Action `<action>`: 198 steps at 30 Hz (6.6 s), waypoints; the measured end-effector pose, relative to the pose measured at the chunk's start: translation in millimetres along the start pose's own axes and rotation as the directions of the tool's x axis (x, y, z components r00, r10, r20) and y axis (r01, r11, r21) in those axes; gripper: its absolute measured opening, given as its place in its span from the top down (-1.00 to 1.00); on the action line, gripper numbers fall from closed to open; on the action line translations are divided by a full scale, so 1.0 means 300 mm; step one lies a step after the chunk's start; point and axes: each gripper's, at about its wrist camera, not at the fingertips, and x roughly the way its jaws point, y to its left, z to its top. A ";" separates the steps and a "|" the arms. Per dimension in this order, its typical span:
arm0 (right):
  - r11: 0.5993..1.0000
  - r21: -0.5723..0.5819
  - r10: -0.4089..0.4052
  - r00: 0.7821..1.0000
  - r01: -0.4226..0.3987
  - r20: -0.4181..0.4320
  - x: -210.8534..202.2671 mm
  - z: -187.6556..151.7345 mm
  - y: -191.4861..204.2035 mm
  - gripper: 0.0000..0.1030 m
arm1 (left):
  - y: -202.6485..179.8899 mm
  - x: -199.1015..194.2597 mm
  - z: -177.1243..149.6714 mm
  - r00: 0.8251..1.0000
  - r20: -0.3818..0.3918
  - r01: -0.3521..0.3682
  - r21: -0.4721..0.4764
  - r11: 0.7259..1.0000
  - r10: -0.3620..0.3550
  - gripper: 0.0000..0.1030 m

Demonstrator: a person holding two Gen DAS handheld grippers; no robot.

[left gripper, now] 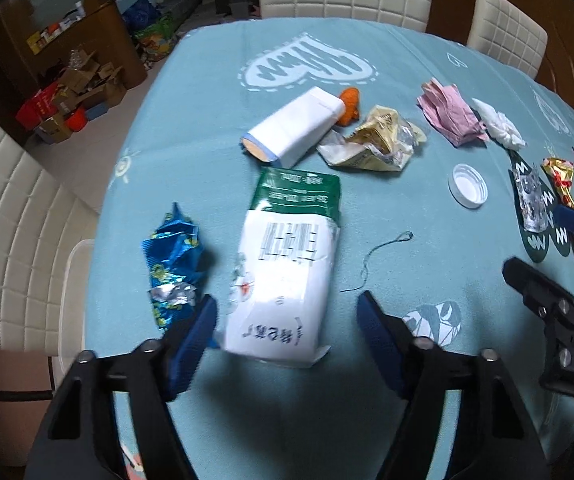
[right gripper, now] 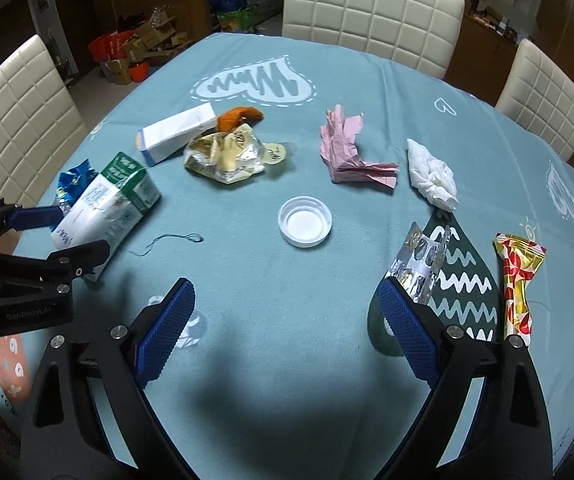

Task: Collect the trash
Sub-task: 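Grasp the white milk carton with the left tool while the right grasps the bottle cap, then lift the milk carton and bottle cap off the table, then carry the milk carton with the left tool to the bin while the right drops the cap in, then move both tools back over the table toward the blue foil wrapper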

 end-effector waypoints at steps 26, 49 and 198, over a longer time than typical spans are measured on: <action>0.999 0.001 0.044 0.998 -0.044 -0.038 0.157 0.075 -0.041 0.20 | -0.049 0.028 0.069 0.999 0.038 0.013 0.035 0.999 -0.015 0.13; 0.996 0.003 0.088 0.996 -0.088 0.029 -0.142 -0.157 -0.005 0.19 | -0.126 -0.230 -0.107 0.991 0.133 -0.035 0.043 0.998 0.029 0.12; 0.997 0.059 0.049 0.999 -0.049 -0.008 -0.114 -0.144 0.005 -0.47 | 0.125 -0.126 -0.152 0.991 0.031 -0.126 -0.128 0.984 0.131 -0.57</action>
